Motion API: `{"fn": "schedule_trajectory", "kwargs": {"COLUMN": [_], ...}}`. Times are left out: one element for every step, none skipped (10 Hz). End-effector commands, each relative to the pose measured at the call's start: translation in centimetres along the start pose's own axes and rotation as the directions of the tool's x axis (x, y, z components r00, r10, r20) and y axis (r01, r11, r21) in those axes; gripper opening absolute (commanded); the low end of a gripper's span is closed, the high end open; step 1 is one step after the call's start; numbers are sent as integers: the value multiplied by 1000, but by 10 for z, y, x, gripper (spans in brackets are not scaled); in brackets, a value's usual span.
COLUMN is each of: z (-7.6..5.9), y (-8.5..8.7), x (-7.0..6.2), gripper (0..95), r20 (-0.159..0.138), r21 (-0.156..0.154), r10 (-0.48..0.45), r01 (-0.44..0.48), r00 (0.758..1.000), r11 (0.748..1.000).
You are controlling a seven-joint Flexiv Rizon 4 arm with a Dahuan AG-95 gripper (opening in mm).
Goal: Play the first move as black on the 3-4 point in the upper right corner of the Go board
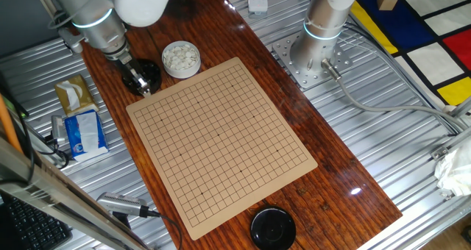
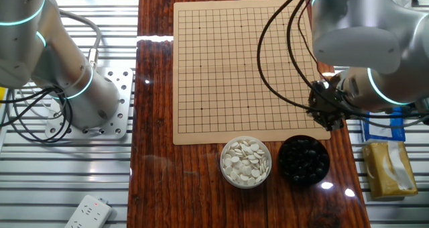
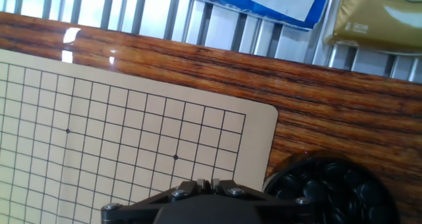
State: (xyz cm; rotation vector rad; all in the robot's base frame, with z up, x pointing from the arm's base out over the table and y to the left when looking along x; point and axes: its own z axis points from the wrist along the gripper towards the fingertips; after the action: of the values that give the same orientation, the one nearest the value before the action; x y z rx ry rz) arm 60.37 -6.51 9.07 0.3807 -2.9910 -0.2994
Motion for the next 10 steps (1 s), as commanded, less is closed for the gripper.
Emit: {"fn": "schedule_trajectory", "kwargs": {"z": [1,2,2,1,2,3,6,6,7,9], "y": [1,3,5,9,12,14,16,17,20,23], "x": [0,0,-1,-2,-2,-1,1,2,4,8], "gripper": [0,0,0,0,0,0,0,0,0,0], "r20": [-2,-2,-3,-7,-7,-2,1,3,2,5], "r21": [-1,1,3,7,8,7,8,7,9,9], "r10": [6,20,36,59,72,77,81,84,96,107], "r01": [-6,-20,-36,-59,-72,-77,-81,-84,-96,-107], "r00": [1000,1000,999,998,997,997,997,996,995,994], "r11": [1000,1000,999,998,997,997,997,996,995,994]}}
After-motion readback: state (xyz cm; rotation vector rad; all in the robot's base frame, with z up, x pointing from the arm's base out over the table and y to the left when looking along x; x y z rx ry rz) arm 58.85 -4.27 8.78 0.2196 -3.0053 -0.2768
